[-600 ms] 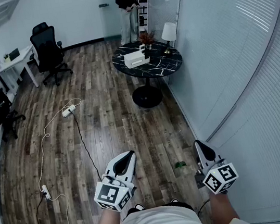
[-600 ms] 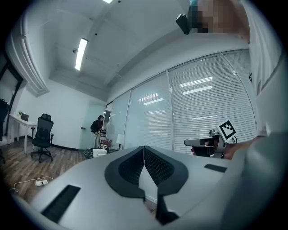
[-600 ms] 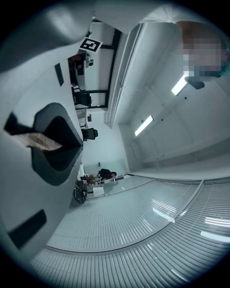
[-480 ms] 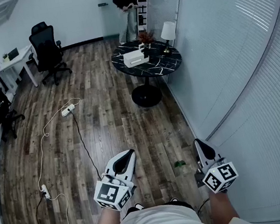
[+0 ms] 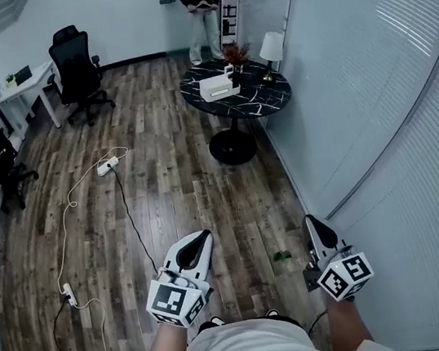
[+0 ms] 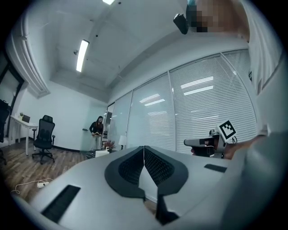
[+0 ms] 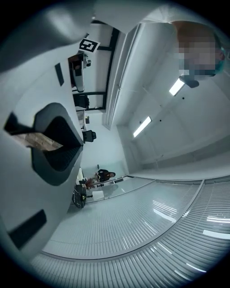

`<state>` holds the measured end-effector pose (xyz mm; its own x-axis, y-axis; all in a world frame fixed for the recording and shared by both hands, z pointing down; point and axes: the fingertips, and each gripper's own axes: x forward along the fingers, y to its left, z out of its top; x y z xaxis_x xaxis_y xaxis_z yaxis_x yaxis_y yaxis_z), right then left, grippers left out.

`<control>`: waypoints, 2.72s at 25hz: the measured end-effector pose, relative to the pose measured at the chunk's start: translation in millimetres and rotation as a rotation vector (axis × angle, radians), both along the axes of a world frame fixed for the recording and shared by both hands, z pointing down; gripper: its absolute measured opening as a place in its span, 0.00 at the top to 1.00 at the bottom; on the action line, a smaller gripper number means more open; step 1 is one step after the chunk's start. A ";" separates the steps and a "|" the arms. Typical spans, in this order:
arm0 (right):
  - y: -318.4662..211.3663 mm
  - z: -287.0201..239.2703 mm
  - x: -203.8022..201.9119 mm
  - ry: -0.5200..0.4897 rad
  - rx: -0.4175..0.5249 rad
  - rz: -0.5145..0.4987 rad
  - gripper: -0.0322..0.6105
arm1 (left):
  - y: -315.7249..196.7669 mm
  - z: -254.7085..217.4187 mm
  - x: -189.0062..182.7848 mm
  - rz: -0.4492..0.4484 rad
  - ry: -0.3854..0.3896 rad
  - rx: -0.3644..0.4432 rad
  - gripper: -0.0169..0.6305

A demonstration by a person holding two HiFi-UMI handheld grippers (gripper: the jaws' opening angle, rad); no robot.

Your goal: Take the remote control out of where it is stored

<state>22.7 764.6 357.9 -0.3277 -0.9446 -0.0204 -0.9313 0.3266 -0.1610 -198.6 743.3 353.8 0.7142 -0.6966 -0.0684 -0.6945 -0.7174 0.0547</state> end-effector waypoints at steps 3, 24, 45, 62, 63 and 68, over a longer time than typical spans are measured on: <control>-9.1 3.1 -7.8 0.010 -0.021 0.020 0.93 | -8.3 -0.1 -9.0 0.001 -0.003 0.002 0.96; -150.9 10.4 -8.7 0.007 -0.039 0.002 0.93 | -139.4 -1.9 -3.6 -0.038 -0.043 -0.005 0.96; -352.2 25.2 135.3 -0.034 -0.077 -0.111 0.93 | -321.1 2.2 152.0 -0.104 -0.108 -0.045 0.96; -482.2 25.5 101.5 0.032 -0.115 -0.069 0.93 | -471.0 4.9 134.6 -0.019 -0.064 -0.039 0.96; -493.9 22.7 95.7 0.043 -0.116 -0.065 0.93 | -483.1 2.8 128.8 -0.016 -0.060 -0.036 0.96; -550.4 12.3 64.2 0.073 -0.121 -0.039 0.93 | -539.0 -0.2 96.4 -0.005 -0.052 -0.033 0.96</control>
<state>86.9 214.3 370.2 -0.3610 -0.9251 0.1181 -0.9288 0.3454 -0.1340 -102.2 204.3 353.6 0.7129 -0.7012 -0.0077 -0.7004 -0.7125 0.0422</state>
